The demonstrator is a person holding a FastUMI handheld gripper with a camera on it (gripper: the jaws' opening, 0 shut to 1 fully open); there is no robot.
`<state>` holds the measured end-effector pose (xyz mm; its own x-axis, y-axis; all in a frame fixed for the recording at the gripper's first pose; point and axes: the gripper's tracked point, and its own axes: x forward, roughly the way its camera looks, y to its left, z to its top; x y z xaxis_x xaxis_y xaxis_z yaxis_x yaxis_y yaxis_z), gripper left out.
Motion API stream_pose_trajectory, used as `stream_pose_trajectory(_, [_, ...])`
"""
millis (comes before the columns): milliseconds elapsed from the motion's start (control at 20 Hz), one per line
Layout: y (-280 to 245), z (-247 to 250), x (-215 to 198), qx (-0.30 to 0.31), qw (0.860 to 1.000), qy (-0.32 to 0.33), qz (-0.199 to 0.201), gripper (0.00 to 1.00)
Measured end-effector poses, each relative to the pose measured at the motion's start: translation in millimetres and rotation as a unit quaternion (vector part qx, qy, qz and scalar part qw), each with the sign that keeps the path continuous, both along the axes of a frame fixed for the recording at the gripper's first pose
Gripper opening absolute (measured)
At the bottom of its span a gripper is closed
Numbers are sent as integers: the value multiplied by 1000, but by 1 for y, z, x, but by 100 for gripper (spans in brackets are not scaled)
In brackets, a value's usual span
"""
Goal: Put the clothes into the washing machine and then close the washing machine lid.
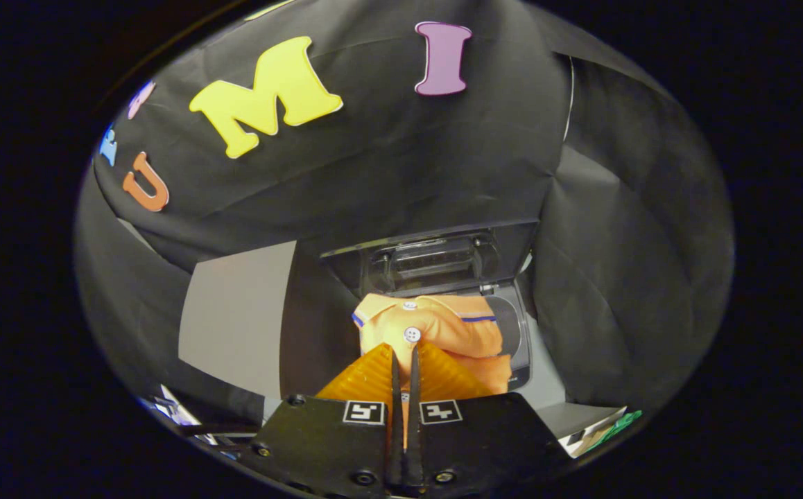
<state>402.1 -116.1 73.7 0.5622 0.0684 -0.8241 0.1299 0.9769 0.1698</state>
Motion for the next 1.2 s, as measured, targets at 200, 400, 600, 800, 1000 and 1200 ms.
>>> stream_pose_trajectory(200, [-5,-22,16,7,1000,10,26,6])
stream_pose_trajectory(400, [-8,-52,29,-12,999,27,42,6])
stream_pose_trajectory(600, [-11,-83,41,-39,997,43,49,6])
stream_pose_trajectory(800, [-13,-100,43,-42,996,59,43,5])
stream_pose_trajectory(1000, [-17,-134,54,-38,996,79,31,6])
stream_pose_trajectory(1200, [-17,-162,56,-39,994,100,27,6])
